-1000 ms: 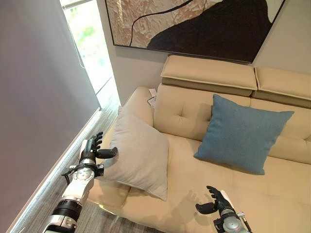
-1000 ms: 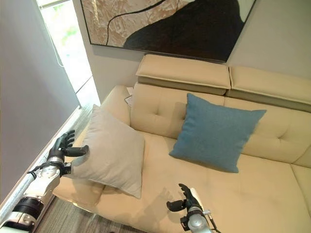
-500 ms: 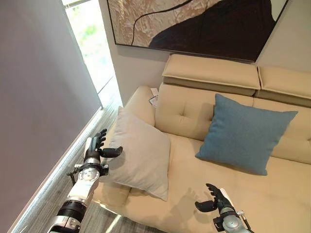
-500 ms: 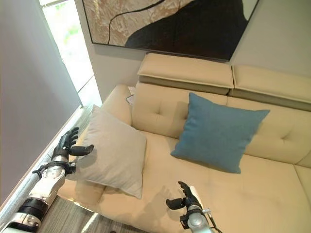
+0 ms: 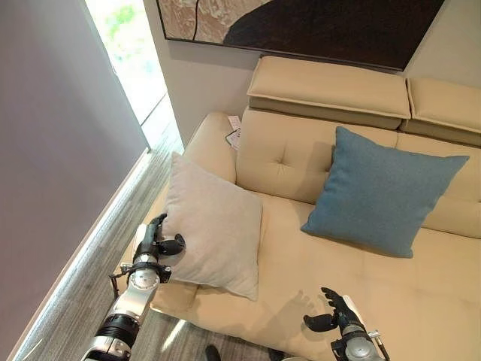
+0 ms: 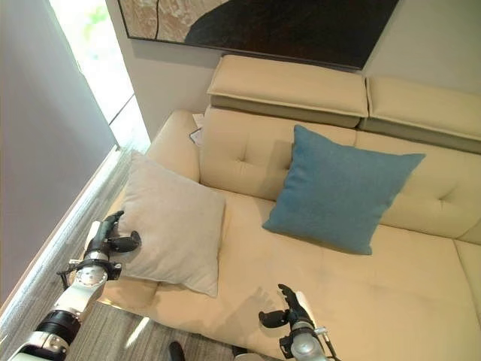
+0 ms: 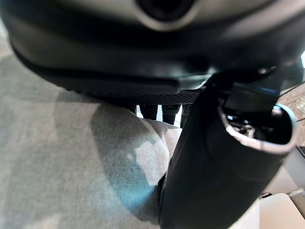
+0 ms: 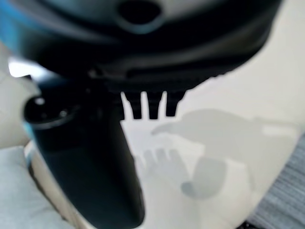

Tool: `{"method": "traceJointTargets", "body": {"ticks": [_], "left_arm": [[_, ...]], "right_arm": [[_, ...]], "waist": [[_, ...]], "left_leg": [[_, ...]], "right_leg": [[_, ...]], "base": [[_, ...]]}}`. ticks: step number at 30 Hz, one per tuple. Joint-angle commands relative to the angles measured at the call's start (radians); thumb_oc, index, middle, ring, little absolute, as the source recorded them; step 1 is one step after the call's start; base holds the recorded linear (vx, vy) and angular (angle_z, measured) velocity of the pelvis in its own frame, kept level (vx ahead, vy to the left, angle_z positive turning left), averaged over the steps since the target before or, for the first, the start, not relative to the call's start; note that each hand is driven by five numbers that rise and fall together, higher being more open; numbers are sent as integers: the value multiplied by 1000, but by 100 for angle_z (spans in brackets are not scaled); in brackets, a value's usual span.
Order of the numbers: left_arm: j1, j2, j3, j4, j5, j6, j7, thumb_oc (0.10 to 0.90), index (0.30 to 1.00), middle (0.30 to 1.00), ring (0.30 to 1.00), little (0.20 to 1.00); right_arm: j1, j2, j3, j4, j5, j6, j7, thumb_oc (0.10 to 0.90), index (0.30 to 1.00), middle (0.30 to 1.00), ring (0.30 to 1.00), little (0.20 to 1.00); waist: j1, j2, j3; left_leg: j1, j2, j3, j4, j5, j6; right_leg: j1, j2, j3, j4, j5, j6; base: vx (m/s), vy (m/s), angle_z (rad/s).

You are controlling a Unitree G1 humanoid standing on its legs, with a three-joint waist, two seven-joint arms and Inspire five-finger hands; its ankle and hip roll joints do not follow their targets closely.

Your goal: Pick up all the scattered cushions and arrange them neatly on the sofa.

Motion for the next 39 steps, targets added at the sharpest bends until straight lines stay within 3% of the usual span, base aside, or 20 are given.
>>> {"method": "traceJointTargets", "body": {"ticks": [1,10,18,19,24,25,30,39], "left_arm": [[-36,-24,-12,30,-83,-61,-48,400,300,300,300,300],[-5,-40,3,-48,-185,-91,-61,400,300,300,300,300],[46,-99,-19,-243,-367,-144,-114,400,300,300,300,300],[47,-129,-33,-290,-453,-156,-134,400,300,300,300,300],[47,-147,-54,-366,-509,-171,-159,400,300,300,300,300],[44,-149,-74,-418,-540,-177,-187,400,300,300,300,300],[56,-147,-91,-475,-566,-185,-221,400,300,300,300,300],[37,-130,-112,-555,-552,-190,-240,400,300,300,300,300]], "right_arm": [[-62,-22,-6,-63,-6,-31,-45,800,900,900,900,900],[-51,-13,-37,-112,30,-44,-52,800,900,900,900,900],[-57,-1,-68,-217,90,-74,-53,800,900,900,900,900],[-58,12,-76,-238,128,-86,-50,800,900,900,900,900],[-64,40,-81,-255,223,-111,-33,800,900,900,900,900],[-74,68,-67,-267,327,-127,7,800,900,900,900,900],[-90,84,-45,-276,435,-137,56,800,900,900,900,900],[-97,101,-26,-231,509,-124,81,800,900,900,900,900]], "waist": [[1,-32,-9],[4,-28,-11],[7,-29,-3],[6,-30,-3],[4,-32,0],[7,-35,1],[16,-39,2],[31,-43,0]], "left_leg": [[37,-1,18,3,-118,-41],[75,0,16,3,-130,-41],[98,1,6,3,-137,-42],[103,1,3,3,-138,-42],[107,2,1,3,-140,-42],[110,3,0,3,-141,-43],[114,5,1,3,-141,-45],[112,6,-7,3,-140,-50]], "right_leg": [[-8,-41,-47,11,-2,81],[36,-44,-54,11,-15,82],[68,-47,-70,11,-24,82],[73,-47,-73,11,-27,82],[80,-48,-73,11,-29,81],[83,-47,-75,11,-30,79],[88,-47,-79,11,-32,78],[91,-48,-93,11,-36,77]], "base": [[0,0,0],[4,-1,-1],[5,-3,3],[12,-5,8],[2,-1,1],[0,0,0],[0,0,0],[4,0,1]]}}
